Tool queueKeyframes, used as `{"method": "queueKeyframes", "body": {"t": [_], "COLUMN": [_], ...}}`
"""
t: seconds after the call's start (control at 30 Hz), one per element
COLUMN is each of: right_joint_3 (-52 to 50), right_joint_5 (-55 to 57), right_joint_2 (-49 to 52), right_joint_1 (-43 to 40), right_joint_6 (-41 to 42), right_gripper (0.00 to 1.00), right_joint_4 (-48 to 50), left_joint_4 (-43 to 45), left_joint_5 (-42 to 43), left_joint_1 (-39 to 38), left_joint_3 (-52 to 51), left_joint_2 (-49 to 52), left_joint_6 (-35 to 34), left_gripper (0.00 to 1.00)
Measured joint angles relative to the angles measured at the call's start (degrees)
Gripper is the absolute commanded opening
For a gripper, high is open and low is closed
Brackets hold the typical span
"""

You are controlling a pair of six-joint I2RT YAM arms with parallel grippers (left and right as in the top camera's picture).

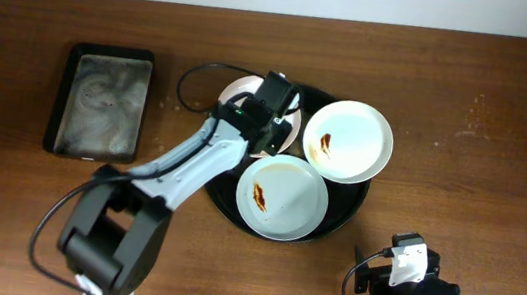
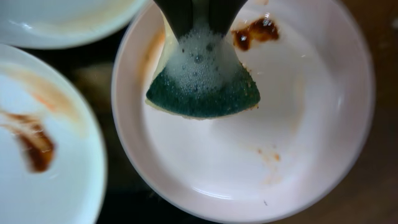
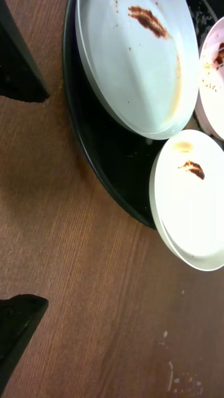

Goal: Clean dirty plates on tray and stack at the side
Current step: 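Lift the sponge with the left gripper and move it over the pink plate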

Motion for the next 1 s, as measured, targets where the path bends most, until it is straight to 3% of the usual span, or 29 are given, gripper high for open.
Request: {"method": "queueKeyframes", "body": {"t": [0.27, 0.47, 0.77, 1.0], "right_joint_3": [0.0, 0.0, 0.0, 0.0], "right_joint_5": [0.0, 0.0, 0.0, 0.0], "right_joint_2": [0.0, 0.0, 0.0, 0.0], "right_joint_1": [0.0, 0.0, 0.0, 0.0], "right_joint_6": [0.0, 0.0, 0.1, 0.1], "right_gripper": [0.99, 0.99, 0.99, 0.99], "right_joint_4": [0.0, 0.0, 0.0, 0.0], "left_joint_4": [7.7, 7.4, 5.9, 3.8], "left_joint_5": [-3.1, -4.6, -16.2, -16.0], "left_joint_1": [-0.1, -0.4, -0.7, -0.7], "left_joint_3": [-0.1, 0.0, 0.0, 0.1], "left_joint_2": [5.3, 8.3, 8.7, 8.7], "left_joint_6": [-0.2, -0.2, 0.3, 0.3], "left_gripper": [0.01, 0.01, 0.01, 0.00]}}
